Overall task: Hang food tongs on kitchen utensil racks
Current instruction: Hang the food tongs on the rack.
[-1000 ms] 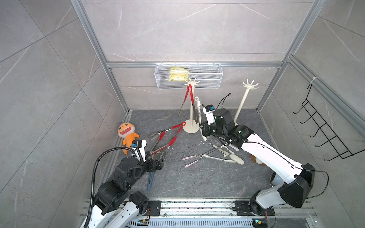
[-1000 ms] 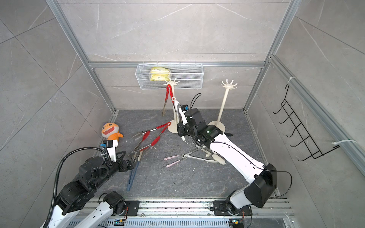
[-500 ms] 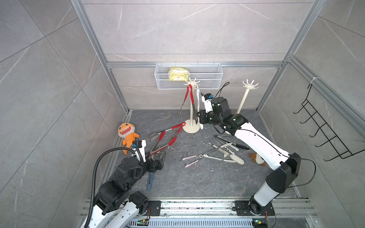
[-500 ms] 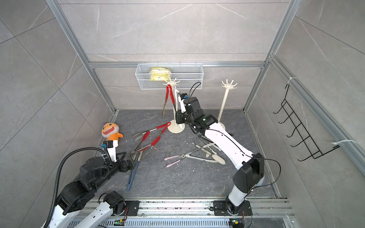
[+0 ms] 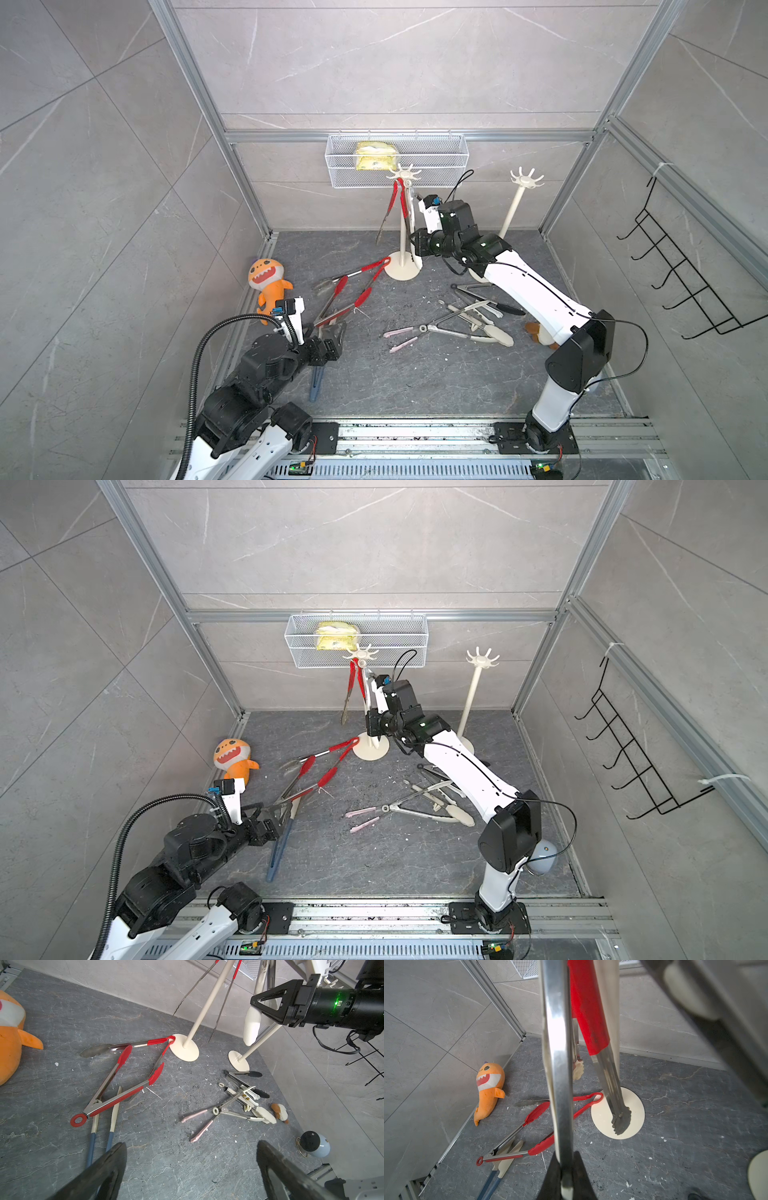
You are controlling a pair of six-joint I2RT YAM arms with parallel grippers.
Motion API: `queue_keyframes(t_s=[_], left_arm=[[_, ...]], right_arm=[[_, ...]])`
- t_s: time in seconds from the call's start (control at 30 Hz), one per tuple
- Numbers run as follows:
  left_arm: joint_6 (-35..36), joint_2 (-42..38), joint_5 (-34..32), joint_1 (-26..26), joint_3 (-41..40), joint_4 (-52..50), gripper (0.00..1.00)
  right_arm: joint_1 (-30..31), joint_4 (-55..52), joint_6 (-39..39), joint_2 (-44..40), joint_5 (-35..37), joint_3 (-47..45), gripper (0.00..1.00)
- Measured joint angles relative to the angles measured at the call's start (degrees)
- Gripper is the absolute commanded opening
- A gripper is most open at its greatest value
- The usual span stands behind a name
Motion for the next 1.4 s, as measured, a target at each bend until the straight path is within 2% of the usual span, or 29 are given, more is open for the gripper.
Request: queue_keyframes(t_s=[1.1, 1.2, 1.33, 1.4], left_arm=[[-0.76, -0.11, -1.14, 0.0, 0.0, -0.5, 1.0], [-1.07, -0.11, -1.27, 0.0, 0.0, -0.7, 1.0], [-1.4, -0.11, -1.49, 0.0, 0.0, -0.83, 1.0], [-1.9, -0.11, -1.64, 0.0, 0.0, -0.9, 0.99]], right_arm=[[-1.81, 0.72, 0.22, 1.68, -2.23, 0.09, 0.03], [-1.81, 0.74, 0.22, 1.68, -2.23, 0.09, 0.08], [-1.81, 0.83, 0.37, 1.68, -2.23, 0.09, 0.31], [-1.81, 1.03, 0.37, 1.68, -2.27, 0.09, 0.38]])
